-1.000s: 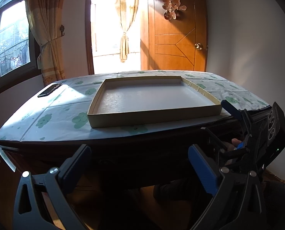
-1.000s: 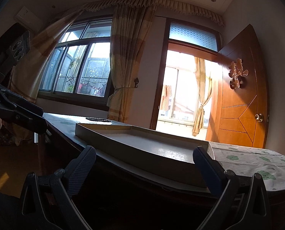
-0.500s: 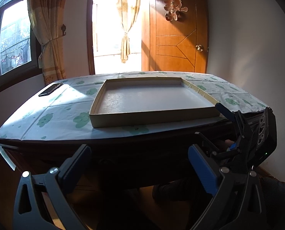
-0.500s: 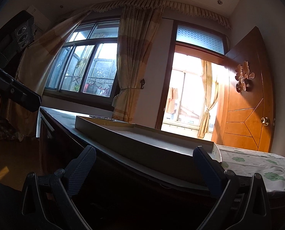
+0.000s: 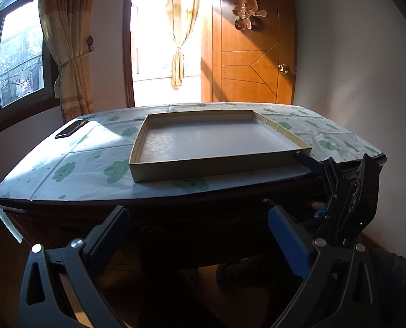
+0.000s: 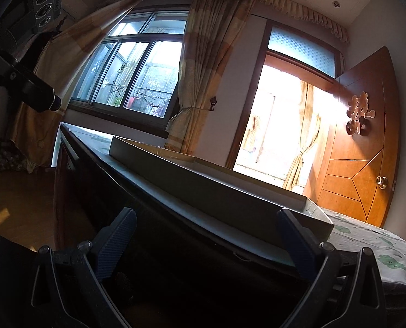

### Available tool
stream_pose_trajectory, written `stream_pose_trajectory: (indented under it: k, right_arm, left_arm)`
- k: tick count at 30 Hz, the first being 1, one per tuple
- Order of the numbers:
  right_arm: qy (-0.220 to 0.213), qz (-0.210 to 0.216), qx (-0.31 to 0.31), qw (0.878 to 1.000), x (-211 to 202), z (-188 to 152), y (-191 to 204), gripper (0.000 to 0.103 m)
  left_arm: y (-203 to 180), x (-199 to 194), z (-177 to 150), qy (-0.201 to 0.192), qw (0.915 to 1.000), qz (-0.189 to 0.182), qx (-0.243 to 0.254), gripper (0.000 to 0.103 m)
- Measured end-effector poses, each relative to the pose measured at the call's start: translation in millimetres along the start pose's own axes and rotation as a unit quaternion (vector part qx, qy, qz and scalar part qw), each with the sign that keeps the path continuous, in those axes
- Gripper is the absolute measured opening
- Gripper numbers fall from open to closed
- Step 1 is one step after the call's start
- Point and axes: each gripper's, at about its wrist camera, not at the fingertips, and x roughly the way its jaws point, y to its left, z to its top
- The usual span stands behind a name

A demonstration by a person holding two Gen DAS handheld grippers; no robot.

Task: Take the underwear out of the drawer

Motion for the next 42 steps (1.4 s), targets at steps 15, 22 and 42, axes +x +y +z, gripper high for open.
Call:
stream_pose_trajectory:
  k: [15, 22, 42]
  right_arm:
    - [0.013, -0.013, 0.032, 0.999, -15, 2, -8, 0.102]
    - [0.027, -0.015, 0.039, 0.999, -20, 4, -6, 0.102]
    - [0.07, -0.015, 0.049, 0.996, -38, 8, 5, 0.102]
  left_arm:
    - [5, 1, -3, 0.004, 1.0, 0.0, -0.006, 0.103]
    - [7, 2, -7, 0.008, 0.9999, 0.002, -0.008, 0.103]
    - [20, 3, -14, 0.017, 0.9996, 0.009, -0.018, 0.103]
